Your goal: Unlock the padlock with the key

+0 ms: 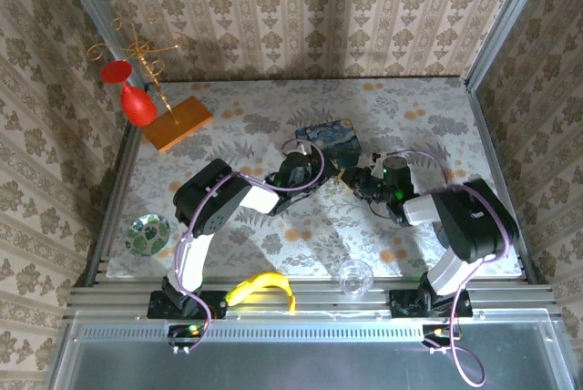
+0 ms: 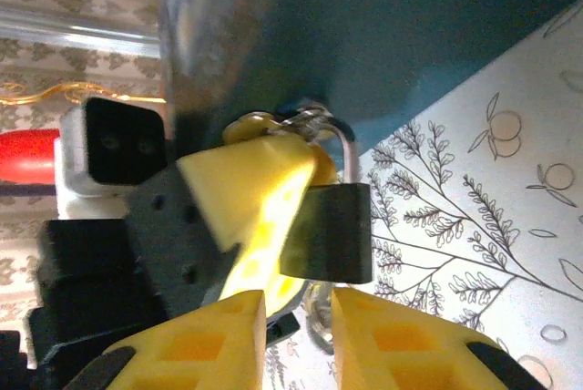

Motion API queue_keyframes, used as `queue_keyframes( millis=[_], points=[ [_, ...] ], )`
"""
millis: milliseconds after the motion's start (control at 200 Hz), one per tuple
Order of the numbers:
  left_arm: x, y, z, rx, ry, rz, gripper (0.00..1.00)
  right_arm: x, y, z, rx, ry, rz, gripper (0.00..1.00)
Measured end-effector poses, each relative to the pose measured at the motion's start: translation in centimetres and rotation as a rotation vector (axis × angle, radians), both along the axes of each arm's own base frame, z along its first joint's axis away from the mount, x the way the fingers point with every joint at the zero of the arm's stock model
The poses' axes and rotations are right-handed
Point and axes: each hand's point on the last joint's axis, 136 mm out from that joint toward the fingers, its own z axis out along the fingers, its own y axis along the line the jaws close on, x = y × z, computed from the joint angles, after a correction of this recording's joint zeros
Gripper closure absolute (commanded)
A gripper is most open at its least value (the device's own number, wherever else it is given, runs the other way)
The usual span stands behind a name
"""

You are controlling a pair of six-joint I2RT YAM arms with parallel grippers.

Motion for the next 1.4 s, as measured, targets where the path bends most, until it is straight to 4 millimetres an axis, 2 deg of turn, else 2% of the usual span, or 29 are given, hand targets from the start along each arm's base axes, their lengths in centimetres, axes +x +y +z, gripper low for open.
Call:
queue_keyframes(
  millis=[200, 290, 470, 570, 750, 1005, 1401],
  points=[
    [-0.1, 0.0, 0.0, 0.004, 0.004, -0.001, 1.0, -1.7, -1.2, 4.2, -0.274, -0.124, -0.009, 0.75],
    [-0.2, 0.0, 0.0, 0.006, 0.009, -0.001, 1.0, -2.5, -1.2, 5.0, -0.397, -0.149, 0.007, 0.75],
    [-0.3, 0.1, 0.0, 0.008, 0.031, 0.004, 1.0, -4.6, -0.4, 3.0, -0.67, -0.107, 0.099, 0.76],
    [-0.4, 0.2, 0.1, 0.009, 0.041, 0.006, 1.0, -4.8, 0.5, 2.4, -0.788, -0.096, 0.148, 0.75],
    [-0.4, 0.2, 0.1, 0.007, 0.055, 0.01, 1.0, -4.1, 1.3, 1.8, -0.919, -0.091, 0.188, 0.69],
    [-0.5, 0.3, 0.1, 0.011, 0.069, 0.013, 1.0, -3.2, 2.3, 0.7, -1.042, -0.079, 0.244, 0.7],
    [-0.6, 0.4, 0.1, 0.011, 0.082, 0.015, 1.0, -2.2, 2.9, 0.0, -1.172, -0.092, 0.292, 0.72]
  ],
)
